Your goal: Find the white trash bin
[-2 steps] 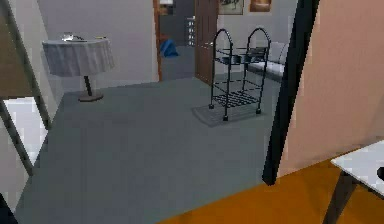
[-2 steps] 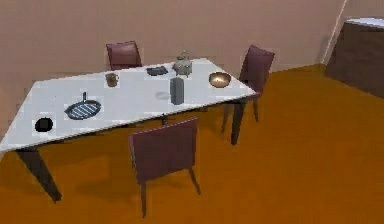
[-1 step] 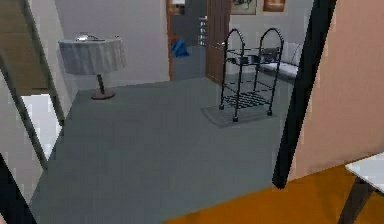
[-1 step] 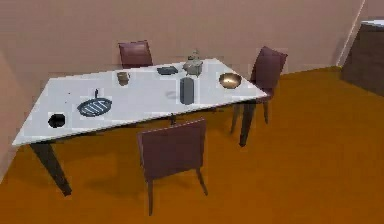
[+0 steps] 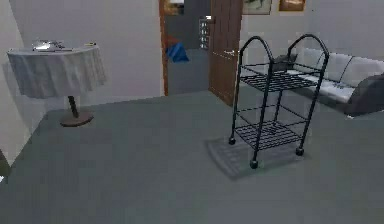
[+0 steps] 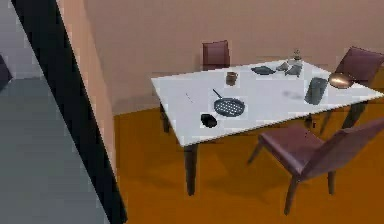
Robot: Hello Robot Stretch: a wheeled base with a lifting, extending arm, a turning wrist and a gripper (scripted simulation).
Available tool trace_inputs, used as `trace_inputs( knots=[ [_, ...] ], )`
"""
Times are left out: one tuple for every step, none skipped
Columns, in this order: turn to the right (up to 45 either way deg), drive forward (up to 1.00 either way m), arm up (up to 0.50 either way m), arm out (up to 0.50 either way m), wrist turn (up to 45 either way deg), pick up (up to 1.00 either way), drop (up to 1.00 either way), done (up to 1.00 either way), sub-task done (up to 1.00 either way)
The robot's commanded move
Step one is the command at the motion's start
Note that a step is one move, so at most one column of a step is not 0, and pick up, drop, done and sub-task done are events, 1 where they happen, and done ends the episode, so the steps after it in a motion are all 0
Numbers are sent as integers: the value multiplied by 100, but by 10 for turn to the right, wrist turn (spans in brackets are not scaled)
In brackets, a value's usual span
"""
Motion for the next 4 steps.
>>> trace_inputs(
  knots=[
    [0, 100, 0, 0, 0, 0, 0, 0, 0],
    [0, 100, 0, 0, 0, 0, 0, 0, 0],
    [0, 100, 0, 0, 0, 0, 0, 0, 0],
    [0, 55, 0, 0, 0, 0, 0, 0, 0]
  ],
)
